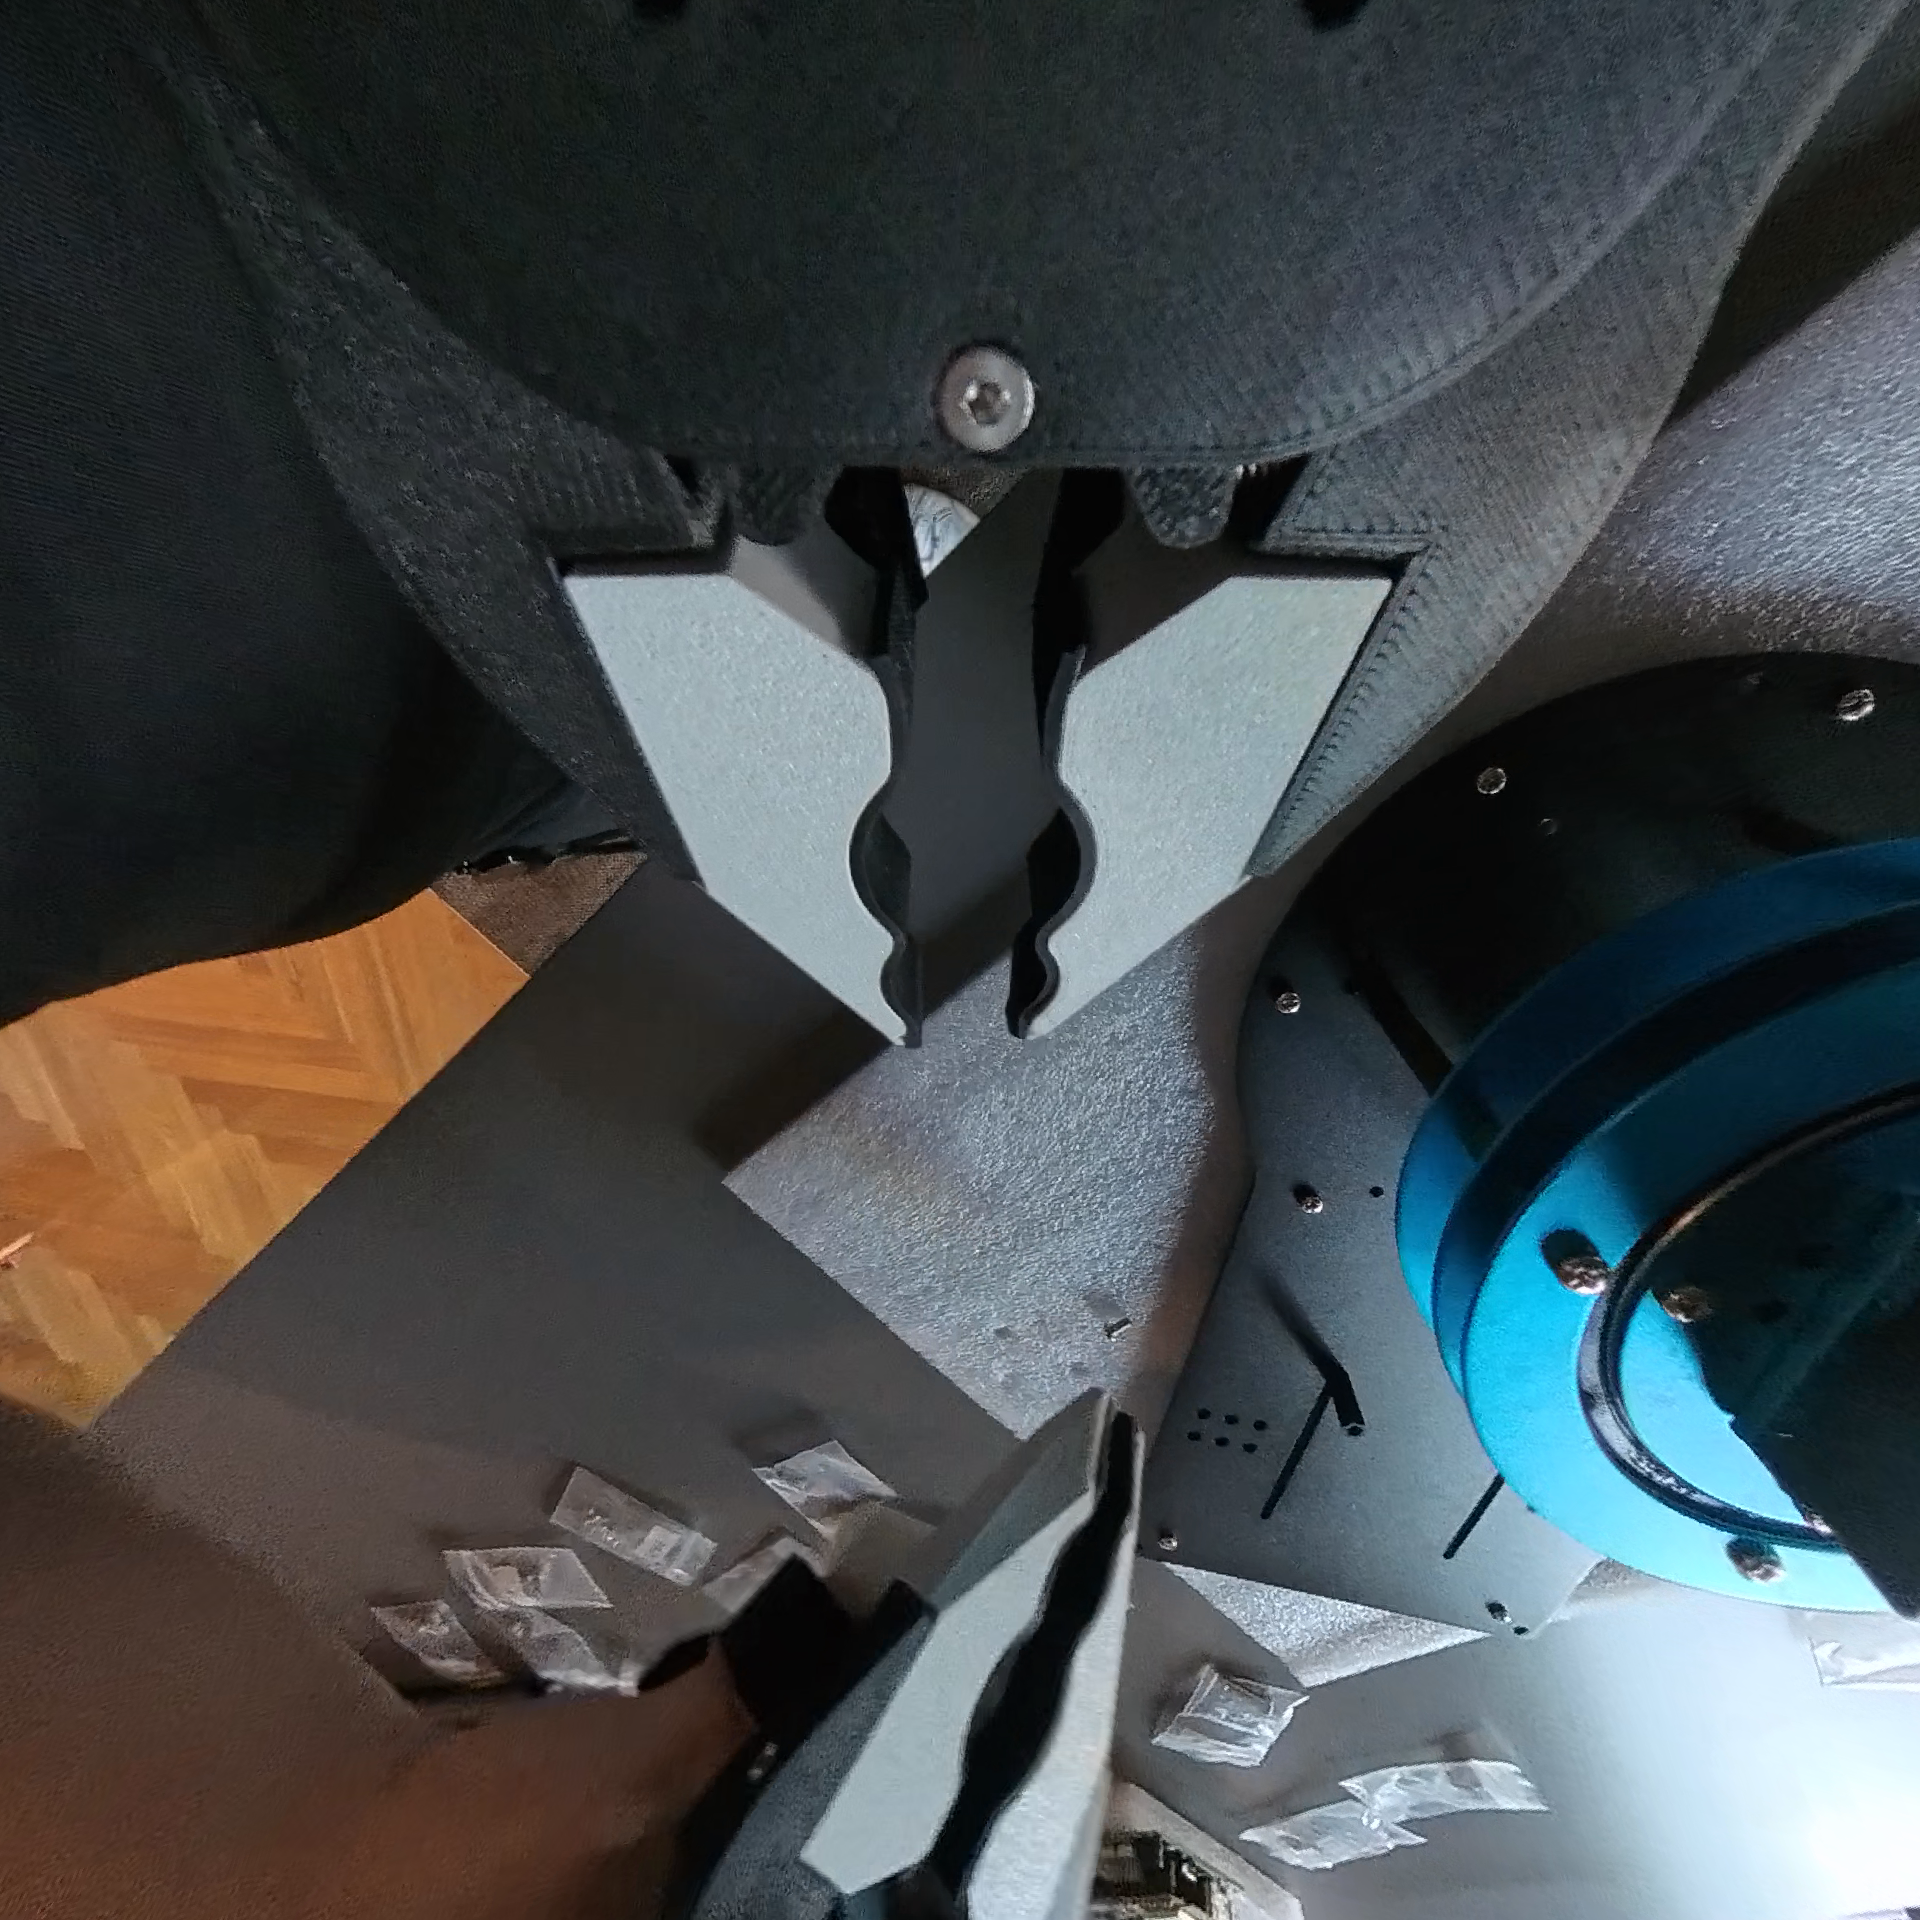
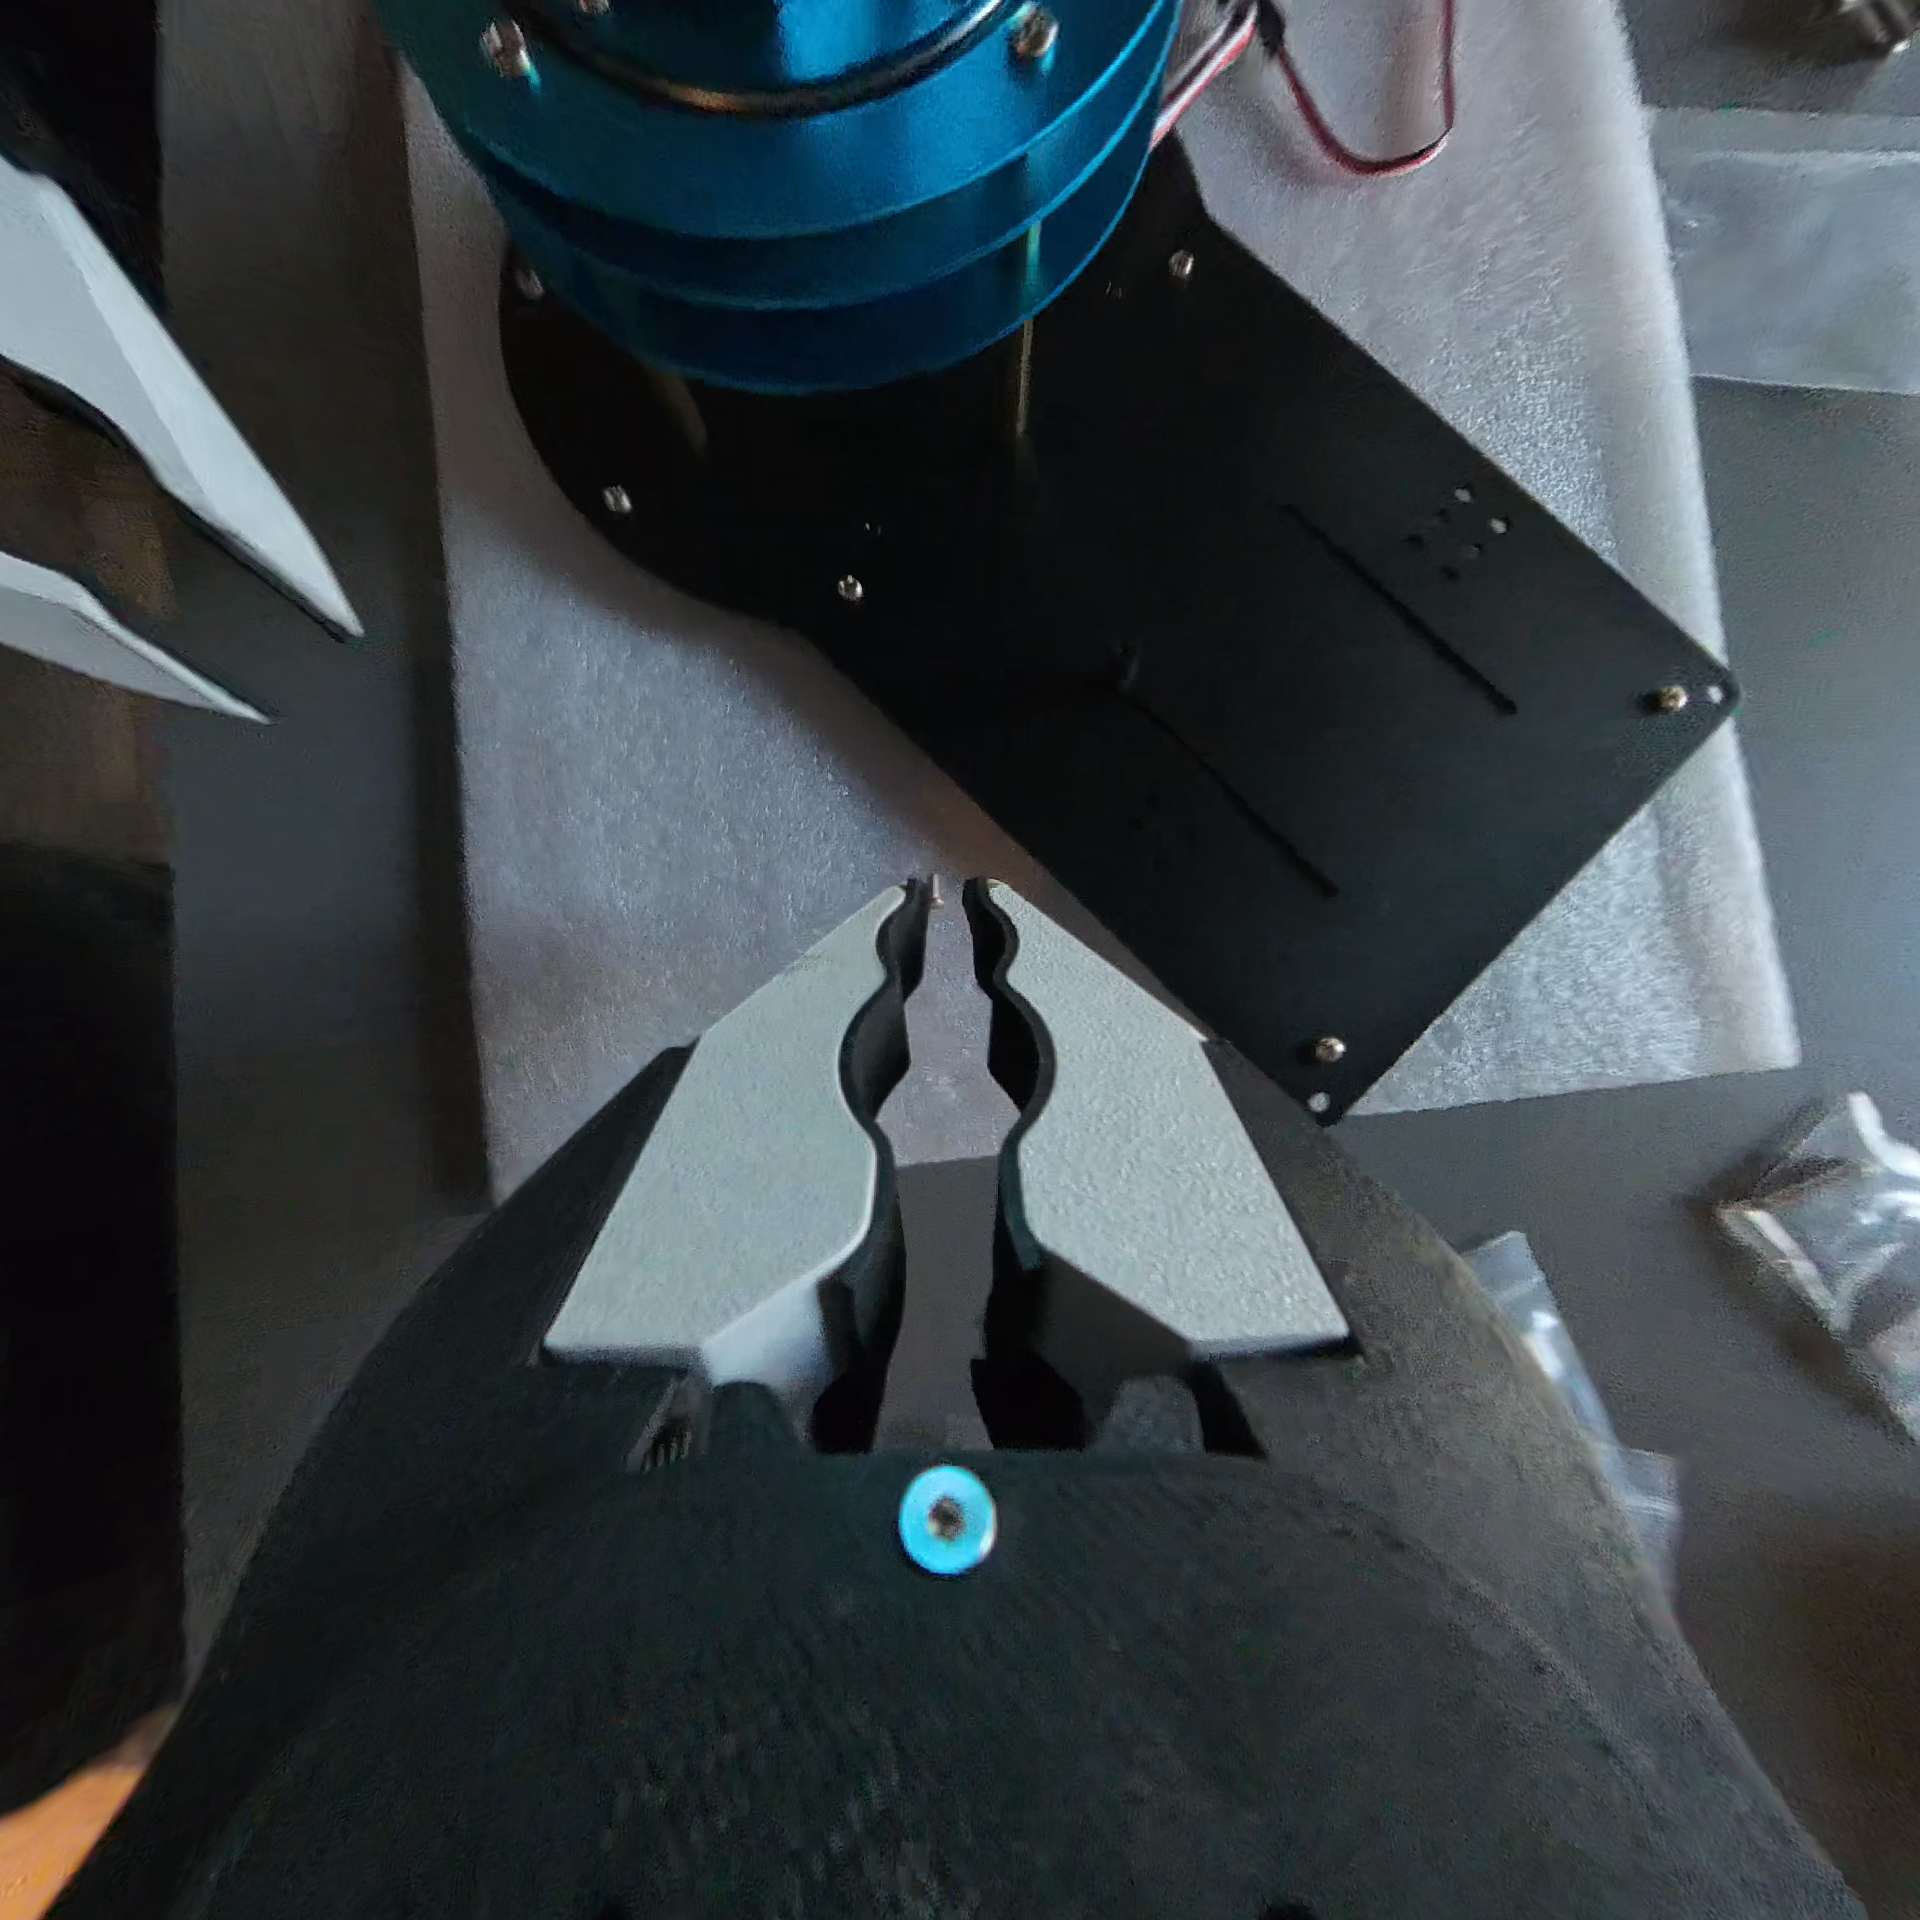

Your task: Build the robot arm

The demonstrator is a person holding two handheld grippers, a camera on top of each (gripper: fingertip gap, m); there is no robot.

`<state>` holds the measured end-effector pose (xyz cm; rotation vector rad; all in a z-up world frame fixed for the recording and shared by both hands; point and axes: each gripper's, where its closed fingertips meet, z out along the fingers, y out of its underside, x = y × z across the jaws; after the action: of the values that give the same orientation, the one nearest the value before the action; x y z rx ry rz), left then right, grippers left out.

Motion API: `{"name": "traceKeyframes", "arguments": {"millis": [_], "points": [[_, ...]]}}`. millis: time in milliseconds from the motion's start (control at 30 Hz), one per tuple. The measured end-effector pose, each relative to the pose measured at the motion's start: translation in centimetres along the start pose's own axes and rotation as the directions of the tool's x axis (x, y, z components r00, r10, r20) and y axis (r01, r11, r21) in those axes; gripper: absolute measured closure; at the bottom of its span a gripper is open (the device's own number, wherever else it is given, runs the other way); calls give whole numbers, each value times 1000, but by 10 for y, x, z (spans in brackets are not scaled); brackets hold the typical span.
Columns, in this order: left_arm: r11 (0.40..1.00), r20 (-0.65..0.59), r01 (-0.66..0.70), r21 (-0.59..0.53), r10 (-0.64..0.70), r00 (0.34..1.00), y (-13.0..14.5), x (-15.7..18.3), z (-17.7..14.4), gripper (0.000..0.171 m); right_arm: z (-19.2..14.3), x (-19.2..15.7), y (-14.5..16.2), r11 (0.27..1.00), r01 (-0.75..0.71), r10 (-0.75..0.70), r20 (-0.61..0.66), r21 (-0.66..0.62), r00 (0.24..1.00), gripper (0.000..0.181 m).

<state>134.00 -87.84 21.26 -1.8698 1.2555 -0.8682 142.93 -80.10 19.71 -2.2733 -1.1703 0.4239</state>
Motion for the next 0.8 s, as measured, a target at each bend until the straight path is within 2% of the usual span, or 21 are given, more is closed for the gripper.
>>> {"name": "traceKeyframes", "arguments": {"millis": [100, 300, 467, 667, 800], "points": [[1000, -27, 4, 1, -4, 1000, 3, 3, -3, 156, 5, 4, -1, 988, 46, -47, -3, -148, 999, 175], [1000, -43, 12, 15, -12, 999, 12, 8, -9, 157, 18, -5, 5, 944, -3, 26, 63, -329, 998, 175], [999, -32, 39, 29, -38, 999, 17, 3, -16, 157, 22, -5, 14, 927, 6, 13, 48, -376, 999, 175], [996, -34, 70, 49, -68, 997, 18, 0, -21, 158, 20, -5, 15, 946, -4, 18, 39, -325, 999, 179], [994, -42, 82, 79, -79, 996, 13, 1, -19, 159, 12, -9, 16, 971, -179, 191, 68, -159, 979, 179]]}}
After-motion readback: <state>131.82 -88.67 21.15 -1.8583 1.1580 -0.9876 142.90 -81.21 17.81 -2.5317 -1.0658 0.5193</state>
